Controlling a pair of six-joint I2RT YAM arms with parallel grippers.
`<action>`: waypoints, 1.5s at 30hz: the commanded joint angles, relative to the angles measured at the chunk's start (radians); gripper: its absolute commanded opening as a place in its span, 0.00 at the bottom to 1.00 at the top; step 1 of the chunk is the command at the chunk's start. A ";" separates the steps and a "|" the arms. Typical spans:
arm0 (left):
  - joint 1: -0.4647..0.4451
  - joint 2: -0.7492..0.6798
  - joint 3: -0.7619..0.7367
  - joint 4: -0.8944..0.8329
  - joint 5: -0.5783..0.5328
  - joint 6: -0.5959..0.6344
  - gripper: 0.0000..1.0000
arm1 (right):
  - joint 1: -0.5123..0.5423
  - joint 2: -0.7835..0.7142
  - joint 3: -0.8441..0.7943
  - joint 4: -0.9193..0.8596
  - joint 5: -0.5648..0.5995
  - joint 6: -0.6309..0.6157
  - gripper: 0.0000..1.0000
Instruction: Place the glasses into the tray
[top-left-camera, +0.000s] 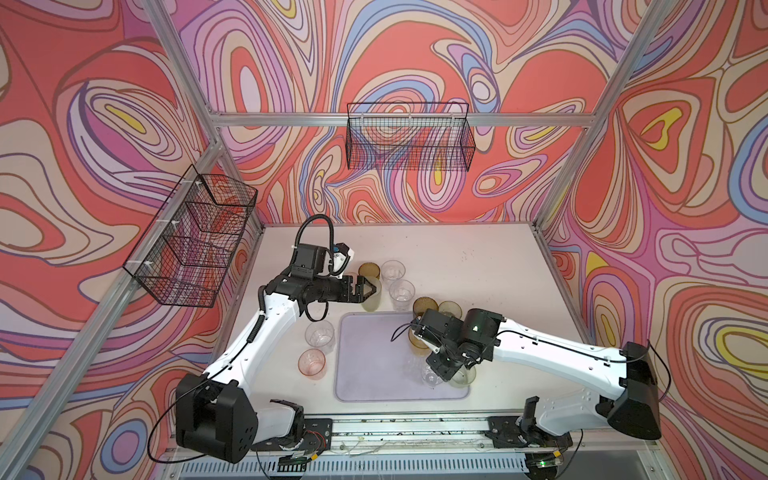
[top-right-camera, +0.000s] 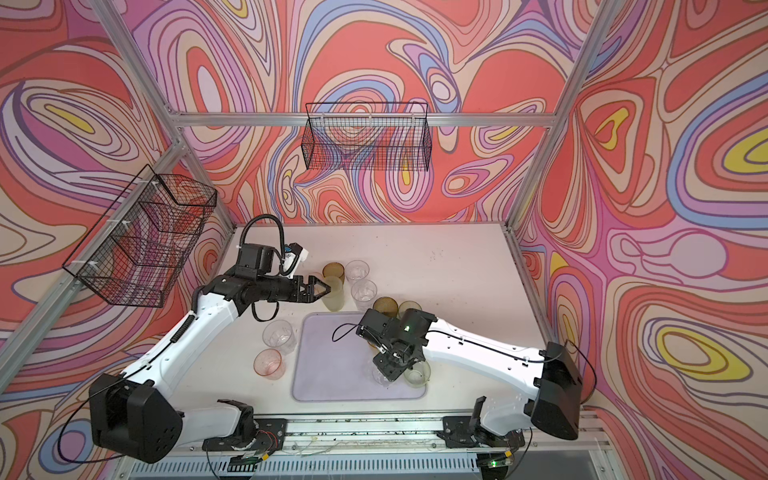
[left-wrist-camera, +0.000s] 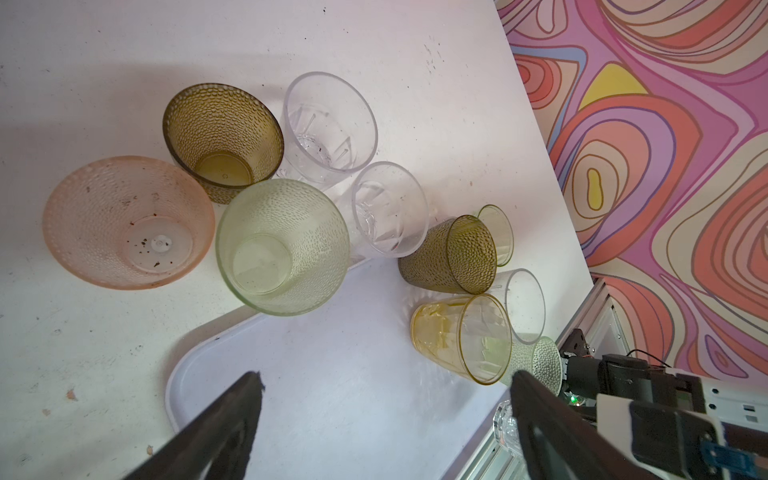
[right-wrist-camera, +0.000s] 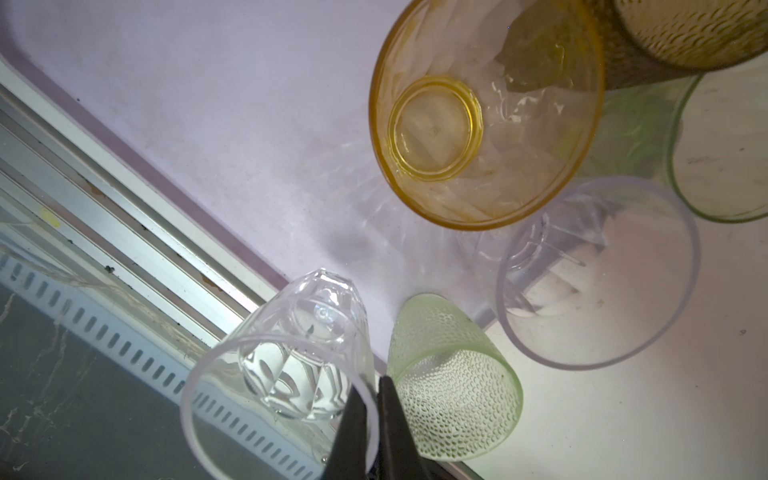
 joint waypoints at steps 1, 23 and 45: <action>0.000 0.006 0.001 0.009 0.000 0.011 0.96 | 0.007 0.011 -0.021 0.038 0.006 0.026 0.00; -0.001 0.009 0.000 0.010 0.002 0.009 0.96 | 0.006 0.009 -0.128 0.113 0.049 0.146 0.00; -0.002 0.011 0.000 0.010 0.004 0.008 0.96 | 0.007 0.044 -0.165 0.169 0.088 0.175 0.00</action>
